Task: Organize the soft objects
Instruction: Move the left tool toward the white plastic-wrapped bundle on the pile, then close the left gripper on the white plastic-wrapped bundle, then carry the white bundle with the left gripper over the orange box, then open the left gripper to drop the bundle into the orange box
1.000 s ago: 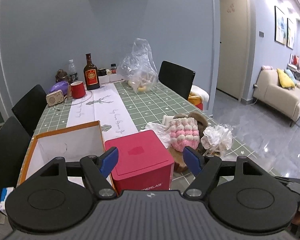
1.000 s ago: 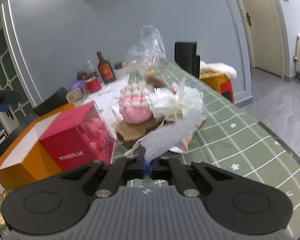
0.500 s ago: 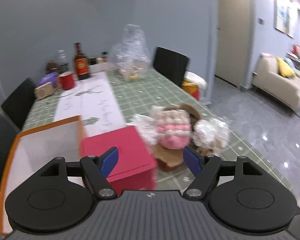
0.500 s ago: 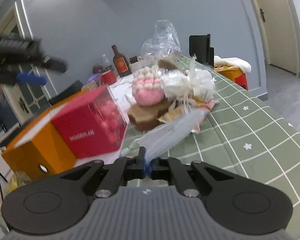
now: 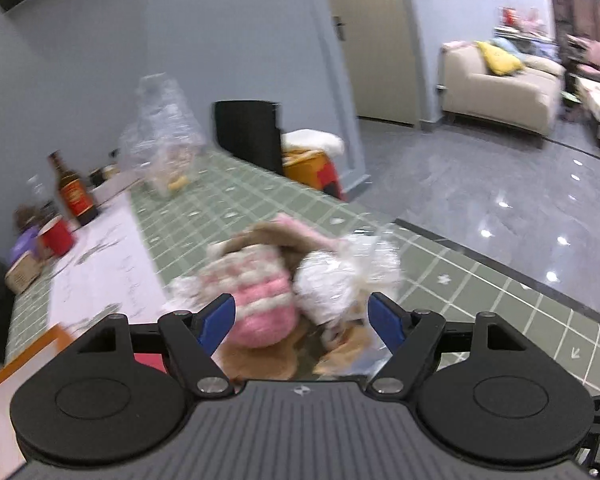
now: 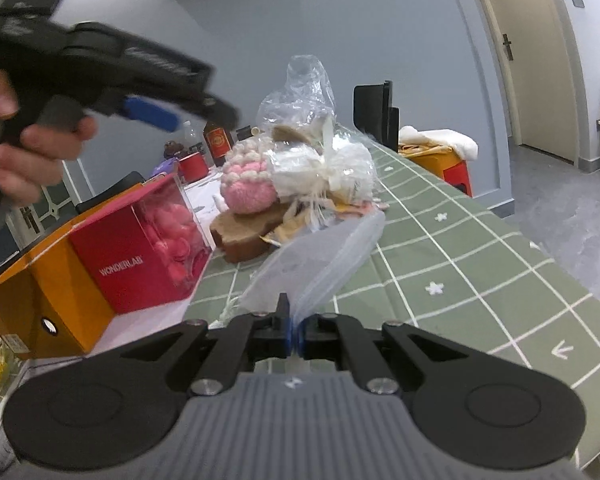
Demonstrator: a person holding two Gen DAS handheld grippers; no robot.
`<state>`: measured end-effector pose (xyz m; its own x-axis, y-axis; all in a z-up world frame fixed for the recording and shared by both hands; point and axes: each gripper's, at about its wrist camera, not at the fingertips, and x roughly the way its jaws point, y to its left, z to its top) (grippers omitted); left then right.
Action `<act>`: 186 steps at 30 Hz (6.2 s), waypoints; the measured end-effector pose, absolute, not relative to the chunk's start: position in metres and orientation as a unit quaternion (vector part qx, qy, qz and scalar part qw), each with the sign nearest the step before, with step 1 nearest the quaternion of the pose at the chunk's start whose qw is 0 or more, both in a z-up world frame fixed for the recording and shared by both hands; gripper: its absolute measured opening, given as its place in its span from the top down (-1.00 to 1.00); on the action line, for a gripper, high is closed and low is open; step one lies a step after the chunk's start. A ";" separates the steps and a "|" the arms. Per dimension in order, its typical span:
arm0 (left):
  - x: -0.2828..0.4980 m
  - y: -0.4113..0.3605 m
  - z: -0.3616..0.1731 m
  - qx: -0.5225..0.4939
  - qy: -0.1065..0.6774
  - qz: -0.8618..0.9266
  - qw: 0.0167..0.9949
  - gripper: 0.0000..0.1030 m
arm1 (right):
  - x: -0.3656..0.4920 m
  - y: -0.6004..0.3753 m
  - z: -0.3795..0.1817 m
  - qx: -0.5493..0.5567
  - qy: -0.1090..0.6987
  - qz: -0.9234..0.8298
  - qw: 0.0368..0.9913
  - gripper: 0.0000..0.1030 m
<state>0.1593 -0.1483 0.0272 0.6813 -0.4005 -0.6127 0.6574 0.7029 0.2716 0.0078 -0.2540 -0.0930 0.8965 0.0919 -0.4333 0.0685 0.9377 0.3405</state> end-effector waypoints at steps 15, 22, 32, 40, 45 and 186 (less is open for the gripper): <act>0.189 -0.184 -0.032 0.263 0.217 -0.319 0.884 -0.73 | -0.006 -0.263 -0.098 0.199 0.208 0.001 0.958 1.00; 0.191 -0.211 -0.053 0.327 0.202 -0.299 0.873 -0.73 | -0.005 -0.265 -0.102 0.202 0.210 -0.011 0.957 1.00; 0.183 -0.209 -0.050 0.337 0.232 -0.262 0.874 0.14 | -0.008 -0.272 -0.102 0.216 0.202 -0.005 0.955 1.00; 0.167 -0.180 -0.011 0.305 0.230 -0.297 0.875 0.14 | -0.011 -0.274 -0.103 0.220 0.198 -0.004 0.955 1.00; 0.164 -0.159 0.011 0.254 0.228 -0.334 0.879 0.13 | -0.017 -0.273 -0.097 0.222 0.174 -0.026 0.959 1.00; 0.112 0.177 0.062 0.008 0.265 -0.004 0.964 -0.84 | 0.120 -0.042 0.012 0.066 0.163 0.306 0.936 -0.44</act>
